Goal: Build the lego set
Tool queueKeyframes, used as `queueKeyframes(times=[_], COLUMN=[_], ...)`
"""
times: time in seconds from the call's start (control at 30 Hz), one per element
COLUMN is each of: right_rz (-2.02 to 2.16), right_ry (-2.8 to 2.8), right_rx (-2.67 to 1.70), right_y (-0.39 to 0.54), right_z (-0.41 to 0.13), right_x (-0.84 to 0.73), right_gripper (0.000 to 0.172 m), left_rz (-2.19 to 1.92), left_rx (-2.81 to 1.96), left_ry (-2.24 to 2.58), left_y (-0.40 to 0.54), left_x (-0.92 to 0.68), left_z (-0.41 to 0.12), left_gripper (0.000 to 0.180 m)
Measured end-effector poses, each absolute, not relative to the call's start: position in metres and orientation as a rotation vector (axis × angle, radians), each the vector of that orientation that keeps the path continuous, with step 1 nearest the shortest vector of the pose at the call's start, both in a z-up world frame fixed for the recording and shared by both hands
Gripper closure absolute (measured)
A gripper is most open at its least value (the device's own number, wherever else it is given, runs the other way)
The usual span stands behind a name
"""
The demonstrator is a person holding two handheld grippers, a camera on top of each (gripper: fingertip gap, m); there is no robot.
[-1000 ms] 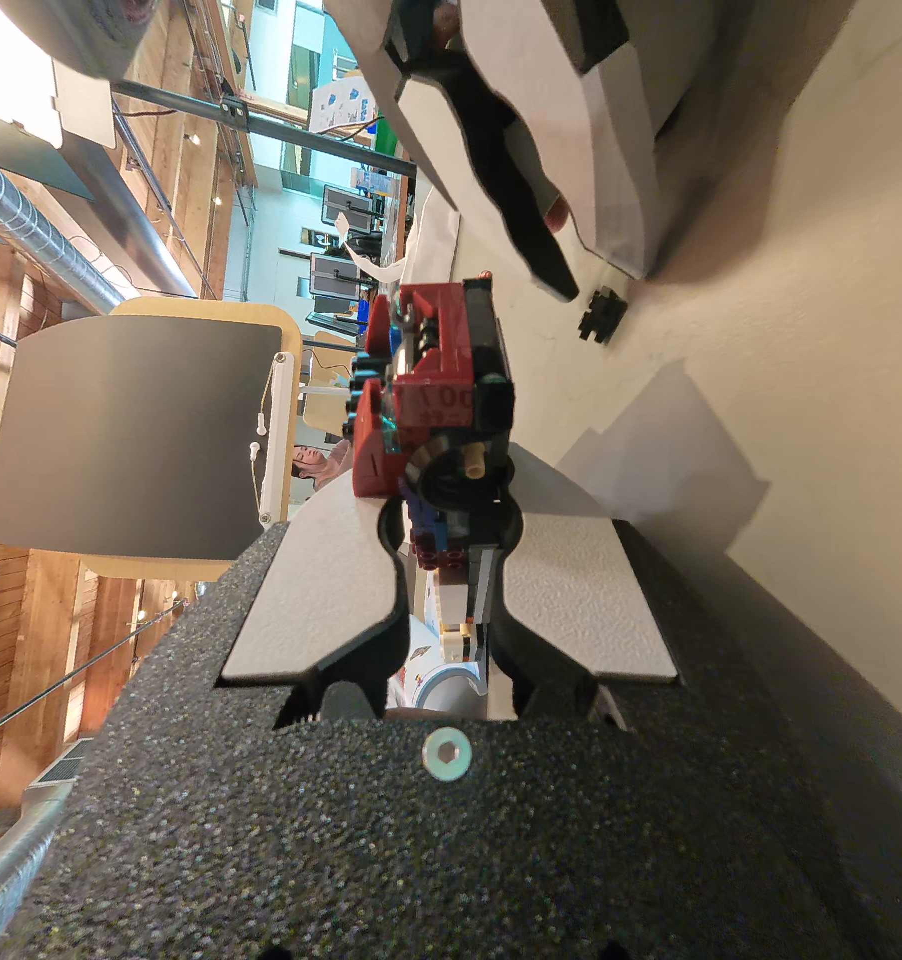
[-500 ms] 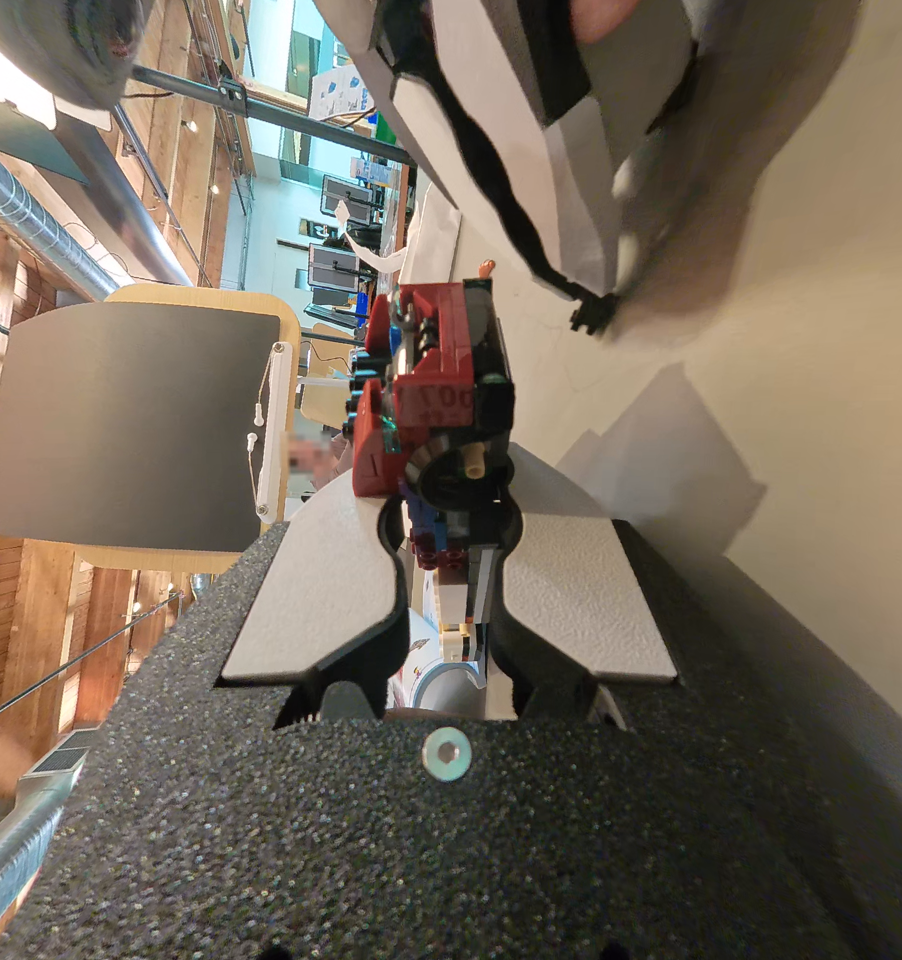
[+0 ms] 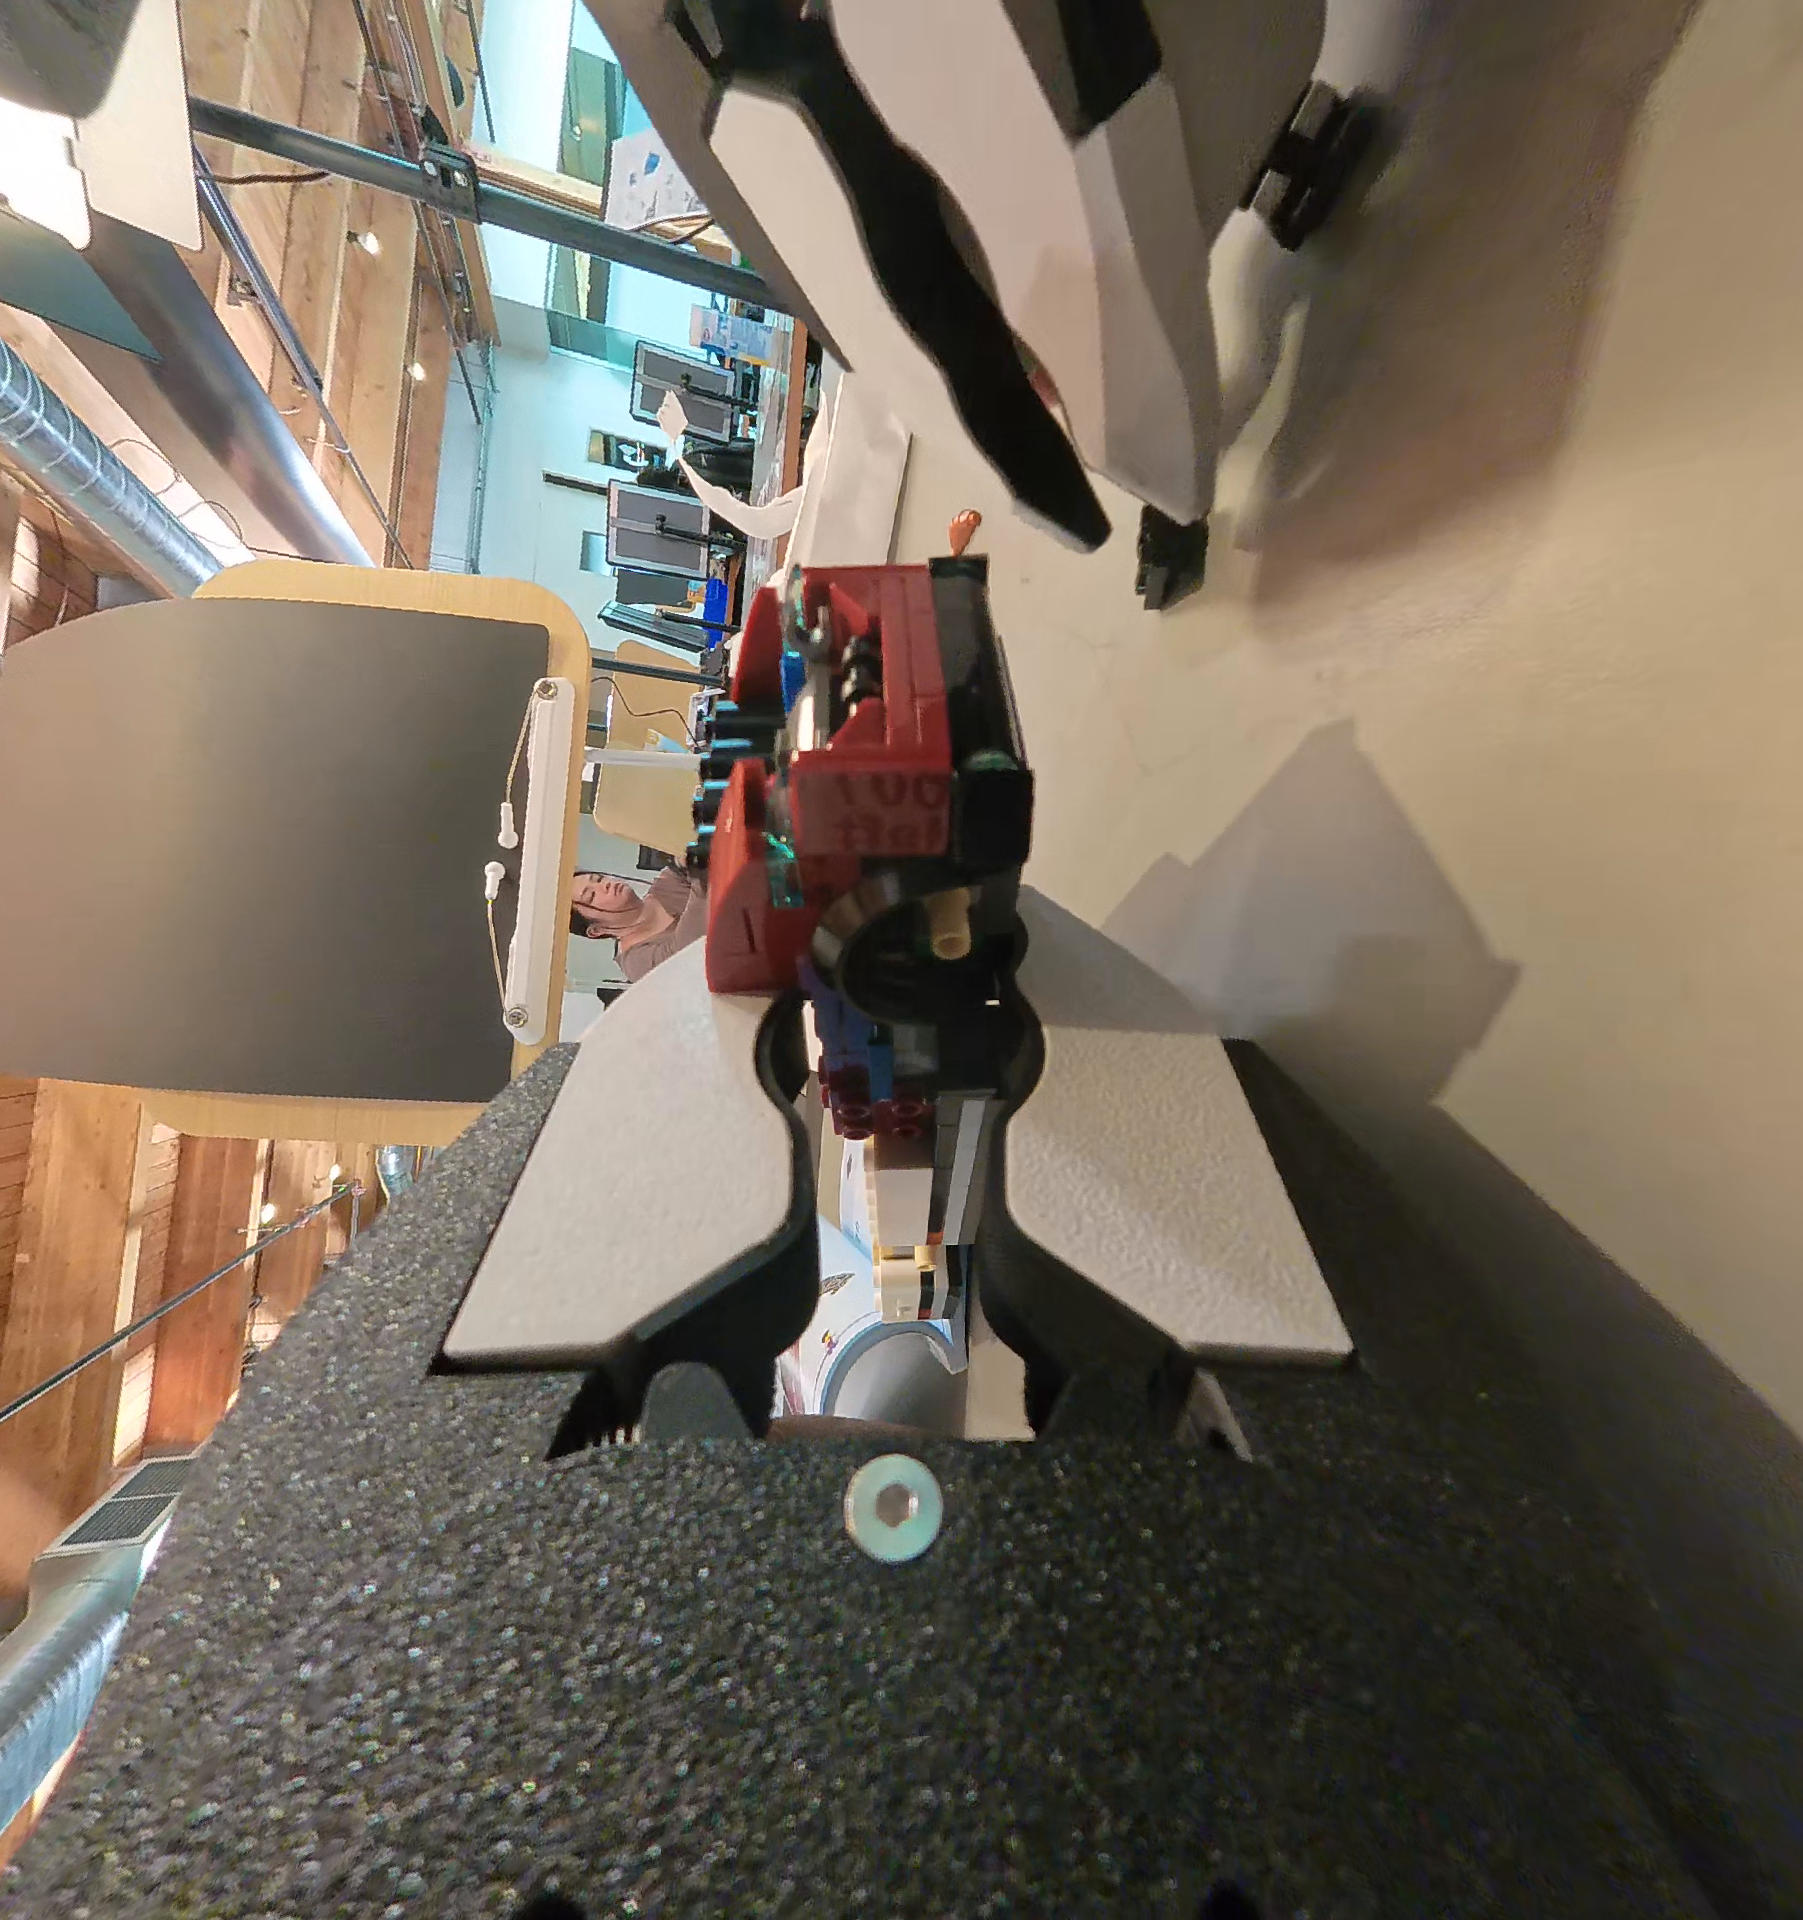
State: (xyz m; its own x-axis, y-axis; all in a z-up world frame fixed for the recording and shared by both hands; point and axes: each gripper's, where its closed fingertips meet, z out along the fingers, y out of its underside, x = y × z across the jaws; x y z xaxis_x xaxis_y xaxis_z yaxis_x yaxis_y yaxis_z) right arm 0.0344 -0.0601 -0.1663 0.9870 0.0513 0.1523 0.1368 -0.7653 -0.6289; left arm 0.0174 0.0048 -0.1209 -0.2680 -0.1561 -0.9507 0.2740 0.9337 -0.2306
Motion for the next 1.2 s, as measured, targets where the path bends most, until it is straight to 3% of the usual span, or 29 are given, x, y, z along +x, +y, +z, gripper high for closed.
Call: queueKeyframes(times=[0.67, 1.2], right_rz=[-0.189, -0.447], right_ry=[-0.269, -0.565], right_rx=[-2.314, -1.773], right_y=[-0.058, -0.045], right_z=[-0.15, -0.064], right_x=[0.032, -0.019], right_gripper=[0.164, 0.164], left_rz=[-0.488, -0.453], left_rx=[0.018, 0.021], left_ry=[1.805, 1.819], left_y=[0.008, 0.007], left_x=[0.022, 0.025], left_z=[-0.118, -0.12], left_gripper=[0.148, 0.148])
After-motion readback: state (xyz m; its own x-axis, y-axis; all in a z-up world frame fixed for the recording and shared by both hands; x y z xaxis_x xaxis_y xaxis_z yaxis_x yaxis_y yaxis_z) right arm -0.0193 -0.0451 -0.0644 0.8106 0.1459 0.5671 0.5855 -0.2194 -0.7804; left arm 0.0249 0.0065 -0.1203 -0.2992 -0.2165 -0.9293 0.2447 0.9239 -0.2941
